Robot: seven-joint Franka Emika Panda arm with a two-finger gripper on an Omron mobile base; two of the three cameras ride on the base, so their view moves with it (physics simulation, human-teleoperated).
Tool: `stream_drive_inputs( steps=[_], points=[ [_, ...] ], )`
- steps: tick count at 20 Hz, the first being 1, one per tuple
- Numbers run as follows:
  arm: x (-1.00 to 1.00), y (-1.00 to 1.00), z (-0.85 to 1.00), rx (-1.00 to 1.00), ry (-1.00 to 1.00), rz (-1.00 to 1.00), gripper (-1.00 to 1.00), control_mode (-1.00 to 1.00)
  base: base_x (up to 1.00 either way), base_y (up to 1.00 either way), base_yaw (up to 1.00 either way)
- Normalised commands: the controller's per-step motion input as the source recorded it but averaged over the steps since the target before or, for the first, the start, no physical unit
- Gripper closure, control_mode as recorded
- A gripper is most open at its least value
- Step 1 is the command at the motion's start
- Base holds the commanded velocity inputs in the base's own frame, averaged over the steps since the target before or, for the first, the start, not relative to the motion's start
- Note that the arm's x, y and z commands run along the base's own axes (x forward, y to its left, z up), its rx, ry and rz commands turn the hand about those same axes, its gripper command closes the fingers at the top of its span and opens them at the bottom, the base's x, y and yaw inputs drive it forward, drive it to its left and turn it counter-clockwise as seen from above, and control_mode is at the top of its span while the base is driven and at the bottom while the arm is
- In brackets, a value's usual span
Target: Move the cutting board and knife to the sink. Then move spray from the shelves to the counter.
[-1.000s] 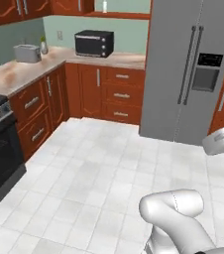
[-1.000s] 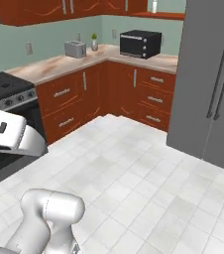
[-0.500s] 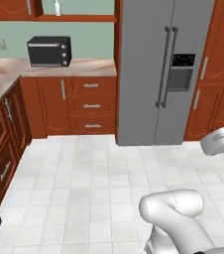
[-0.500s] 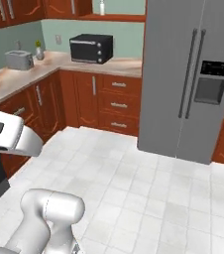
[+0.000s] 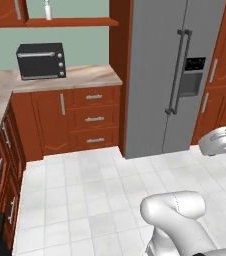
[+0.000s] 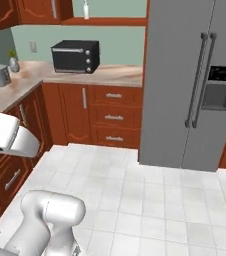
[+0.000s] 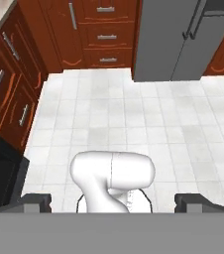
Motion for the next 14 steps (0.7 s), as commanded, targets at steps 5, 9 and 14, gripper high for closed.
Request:
stream_drive_inputs(
  steps=[5,9,14],
  points=[
    [0.0,0.0,0.0,0.0,0.0,0.0,-1.0,1.0,0.75,0.99,-0.15],
    [0.0,0.0,0.0,0.0,0.0,0.0,-1.0,1.0,0.87,0.91,-0.18],
    [0.0,0.0,0.0,0.0,0.0,0.0,-1.0,1.0,0.88,0.76,-0.17]
  ],
)
